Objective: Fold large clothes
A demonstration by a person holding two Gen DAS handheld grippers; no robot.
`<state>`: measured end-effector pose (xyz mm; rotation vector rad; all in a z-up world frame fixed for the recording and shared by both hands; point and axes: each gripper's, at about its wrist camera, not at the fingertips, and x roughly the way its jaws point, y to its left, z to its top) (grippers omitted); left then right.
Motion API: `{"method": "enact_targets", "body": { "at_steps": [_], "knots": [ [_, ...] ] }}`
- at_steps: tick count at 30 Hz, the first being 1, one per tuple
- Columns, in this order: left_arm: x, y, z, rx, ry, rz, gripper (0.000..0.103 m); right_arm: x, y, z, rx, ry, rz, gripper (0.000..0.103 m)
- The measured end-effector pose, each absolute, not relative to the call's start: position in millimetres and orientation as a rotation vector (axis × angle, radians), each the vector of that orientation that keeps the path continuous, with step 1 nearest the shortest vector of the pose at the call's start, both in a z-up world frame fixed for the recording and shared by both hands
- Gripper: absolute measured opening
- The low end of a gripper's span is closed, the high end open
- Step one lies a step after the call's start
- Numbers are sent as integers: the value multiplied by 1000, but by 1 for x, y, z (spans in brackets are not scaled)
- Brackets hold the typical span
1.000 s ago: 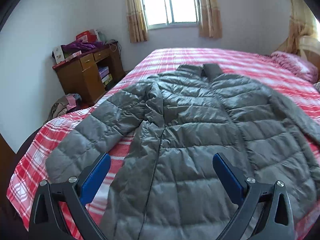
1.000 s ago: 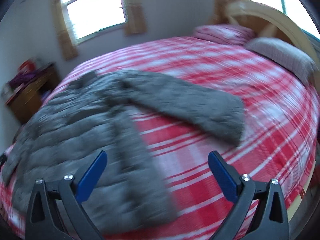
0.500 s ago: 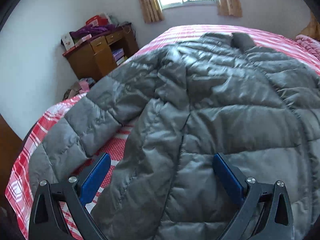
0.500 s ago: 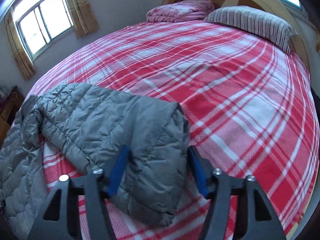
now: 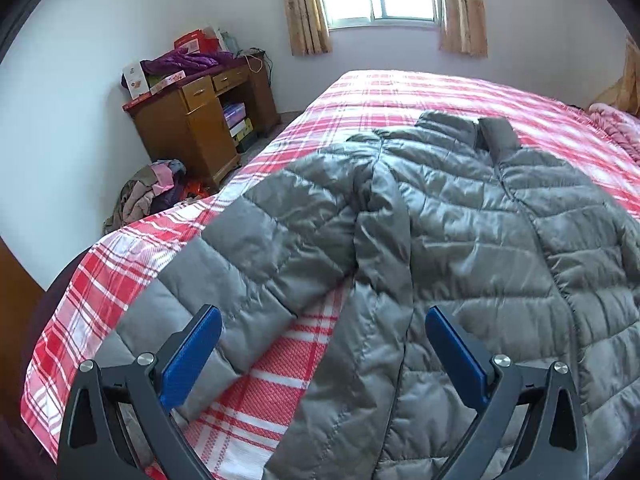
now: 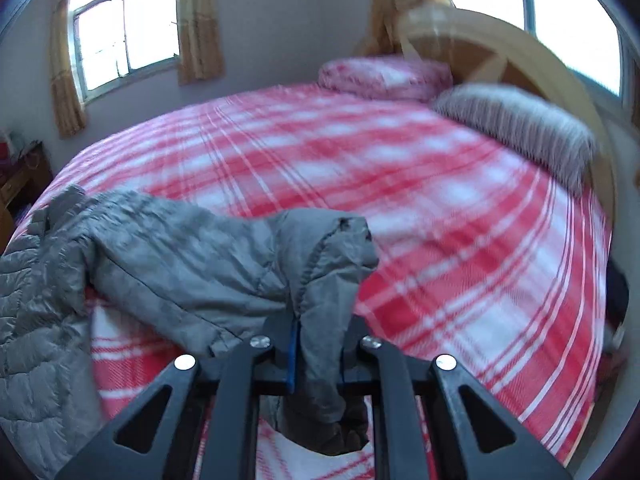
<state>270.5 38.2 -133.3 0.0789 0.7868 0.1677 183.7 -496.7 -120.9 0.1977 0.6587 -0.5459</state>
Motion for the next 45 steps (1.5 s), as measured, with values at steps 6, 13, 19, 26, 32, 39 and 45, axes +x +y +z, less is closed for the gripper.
{"method": "enact_targets", "body": {
  "at_steps": [6,13,19,26,32,39,45],
  "knots": [
    [274,37,-135,75,783,165,102,216,-424,-69,18,554,-448,15],
    [294,40,-139,81,777,172,102,255,-327,-50,-155,493,-299,15],
    [309,46,-149,72,793,173,102,283,-257,-76,-246,491,-191,15],
    [318,48,-164,60,827,173,102,311,-191,-131,-307,544,-103,15],
    [315,47,-160,95,844,187,102,315,-173,-165,-293,623,-13,43],
    [308,24,-119,62,790,146,102,258,-189,-144,-208,591,88,78],
    [321,-44,-115,38,829,-1,102,249,-245,-152,-188,603,-91,68]
  ]
}}
